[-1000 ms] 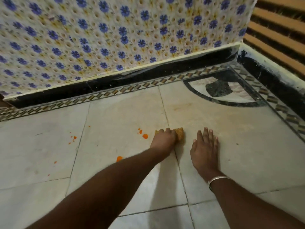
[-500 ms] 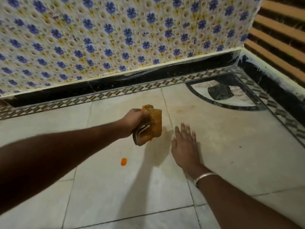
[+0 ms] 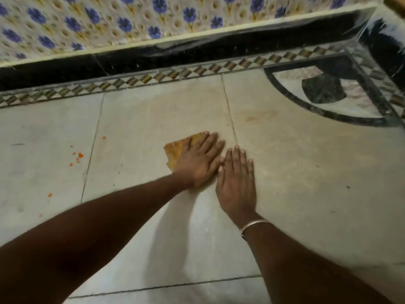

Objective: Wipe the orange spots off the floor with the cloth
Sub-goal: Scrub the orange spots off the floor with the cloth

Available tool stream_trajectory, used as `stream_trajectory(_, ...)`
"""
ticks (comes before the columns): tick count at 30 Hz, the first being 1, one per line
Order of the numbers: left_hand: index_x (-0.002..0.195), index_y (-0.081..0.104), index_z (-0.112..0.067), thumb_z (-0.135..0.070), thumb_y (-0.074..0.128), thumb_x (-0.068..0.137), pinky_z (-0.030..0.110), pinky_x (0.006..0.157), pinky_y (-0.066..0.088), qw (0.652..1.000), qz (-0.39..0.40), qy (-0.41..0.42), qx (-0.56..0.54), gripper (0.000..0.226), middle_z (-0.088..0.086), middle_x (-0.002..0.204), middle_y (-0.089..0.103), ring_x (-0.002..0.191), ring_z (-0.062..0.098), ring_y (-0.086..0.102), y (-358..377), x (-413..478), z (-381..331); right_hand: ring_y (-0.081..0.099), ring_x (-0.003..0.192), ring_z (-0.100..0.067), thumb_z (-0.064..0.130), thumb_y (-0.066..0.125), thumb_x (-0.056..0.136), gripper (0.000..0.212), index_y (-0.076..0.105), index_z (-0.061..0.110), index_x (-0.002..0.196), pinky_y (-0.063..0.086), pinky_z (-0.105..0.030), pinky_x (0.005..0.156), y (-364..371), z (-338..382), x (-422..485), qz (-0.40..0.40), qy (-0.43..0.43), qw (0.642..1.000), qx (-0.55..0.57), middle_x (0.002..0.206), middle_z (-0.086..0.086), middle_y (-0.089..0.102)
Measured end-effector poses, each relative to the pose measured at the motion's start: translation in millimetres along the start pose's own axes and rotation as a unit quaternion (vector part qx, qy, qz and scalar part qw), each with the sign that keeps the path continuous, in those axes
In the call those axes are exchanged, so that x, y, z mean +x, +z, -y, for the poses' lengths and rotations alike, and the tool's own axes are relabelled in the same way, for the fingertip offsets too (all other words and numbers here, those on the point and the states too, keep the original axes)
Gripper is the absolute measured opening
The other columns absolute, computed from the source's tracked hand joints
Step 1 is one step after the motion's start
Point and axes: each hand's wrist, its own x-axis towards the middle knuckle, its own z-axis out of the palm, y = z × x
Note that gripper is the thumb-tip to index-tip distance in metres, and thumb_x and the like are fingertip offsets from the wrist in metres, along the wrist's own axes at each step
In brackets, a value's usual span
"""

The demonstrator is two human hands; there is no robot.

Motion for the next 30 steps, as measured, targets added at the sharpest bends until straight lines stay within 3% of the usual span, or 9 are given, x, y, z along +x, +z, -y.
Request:
stream_trajectory(2,0.166,0.005,-0.032,-0.060,0.004,0.104,0.051,0.126,-0.004,0.999,-0.035,-0.034,-0.019,0.068,-0.002,0.175,-0.003,0.160,0.017,-0.007,6,3,11,0.015,0.158,-0.029,0.037,0.027,0.108,0.061,0.027,0.006,0.160,0.014,-0.048,0.128,2,-2,0,0.008,-0.005,1.000,-0.008,0.168,-0.016,0.022)
stream_trajectory(5,0.167,0.001,-0.020,-0.057,0.010,0.107,0.052,0.127,-0.003,0.982,-0.086,-0.159,-0.055,0.070,0.004,0.175,-0.001,0.161,0.021,-0.004,11,-1,13,0.009,0.159,-0.029,0.038,0.026,0.108,0.063,0.020,0.007,0.162,0.011,-0.049,0.128,4,-1,1,0.018,-0.007,1.000,-0.024,0.170,-0.016,0.015)
stream_trajectory(8,0.165,-0.003,-0.006,-0.057,0.008,0.107,0.053,0.128,-0.003,0.962,-0.080,-0.249,-0.078,0.078,0.012,0.174,-0.002,0.161,0.027,-0.004,16,-12,-21,0.005,0.159,-0.029,0.036,0.023,0.107,0.063,0.017,0.006,0.162,0.009,-0.049,0.128,5,-1,2,0.029,0.003,0.999,-0.027,0.170,-0.017,0.012)
stream_trajectory(11,0.165,0.001,-0.007,-0.058,0.003,0.102,0.051,0.128,-0.007,0.974,-0.055,-0.203,-0.089,0.082,0.014,0.174,-0.003,0.161,0.027,-0.006,16,-13,-44,0.007,0.159,-0.029,0.031,0.017,0.103,0.064,0.018,0.004,0.162,0.010,-0.049,0.128,4,-1,1,0.039,0.000,0.999,-0.032,0.170,-0.017,0.014)
stream_trajectory(14,0.167,0.006,-0.020,-0.064,0.008,0.103,0.056,0.128,-0.005,0.990,-0.034,-0.110,-0.079,0.078,0.011,0.174,-0.007,0.161,0.025,-0.009,0,9,-4,0.015,0.158,-0.029,0.029,0.022,0.102,0.063,0.025,0.004,0.160,0.014,-0.049,0.128,1,-1,0,0.020,0.005,0.999,-0.029,0.168,-0.016,0.022)
stream_trajectory(18,0.164,-0.003,-0.043,-0.073,0.012,0.101,0.063,0.124,-0.010,0.968,-0.014,-0.232,-0.091,0.071,0.012,0.173,-0.011,0.159,0.035,-0.012,0,-21,51,0.015,0.158,-0.027,0.031,0.021,0.102,0.064,0.024,0.005,0.161,0.013,-0.047,0.128,-2,1,0,0.022,0.014,0.999,-0.030,0.168,-0.015,0.022)
stream_trajectory(22,0.164,-0.009,-0.036,-0.079,0.006,0.097,0.060,0.124,-0.013,0.981,-0.023,-0.183,-0.059,0.081,0.013,0.172,-0.013,0.159,0.033,-0.017,17,-60,4,0.013,0.158,-0.028,0.032,0.016,0.102,0.066,0.022,0.005,0.161,0.013,-0.048,0.128,-4,5,0,0.037,0.016,0.998,-0.046,0.169,-0.015,0.020)
stream_trajectory(26,0.165,-0.006,-0.035,-0.080,0.008,0.097,0.058,0.126,-0.009,0.991,-0.041,-0.118,-0.048,0.083,0.011,0.173,-0.011,0.159,0.029,-0.015,5,-10,15,0.013,0.158,-0.027,0.033,0.016,0.103,0.065,0.023,0.005,0.161,0.013,-0.048,0.128,-2,3,2,0.040,0.011,0.998,-0.050,0.169,-0.015,0.020)
stream_trajectory(30,0.166,-0.005,-0.023,-0.078,0.007,0.097,0.058,0.127,-0.005,0.969,-0.067,-0.227,-0.075,0.089,0.013,0.174,-0.005,0.160,0.030,-0.008,4,-3,38,0.013,0.158,-0.027,0.033,0.018,0.103,0.064,0.023,0.006,0.161,0.014,-0.048,0.128,-4,2,-1,0.032,0.013,0.999,-0.035,0.169,-0.014,0.020)
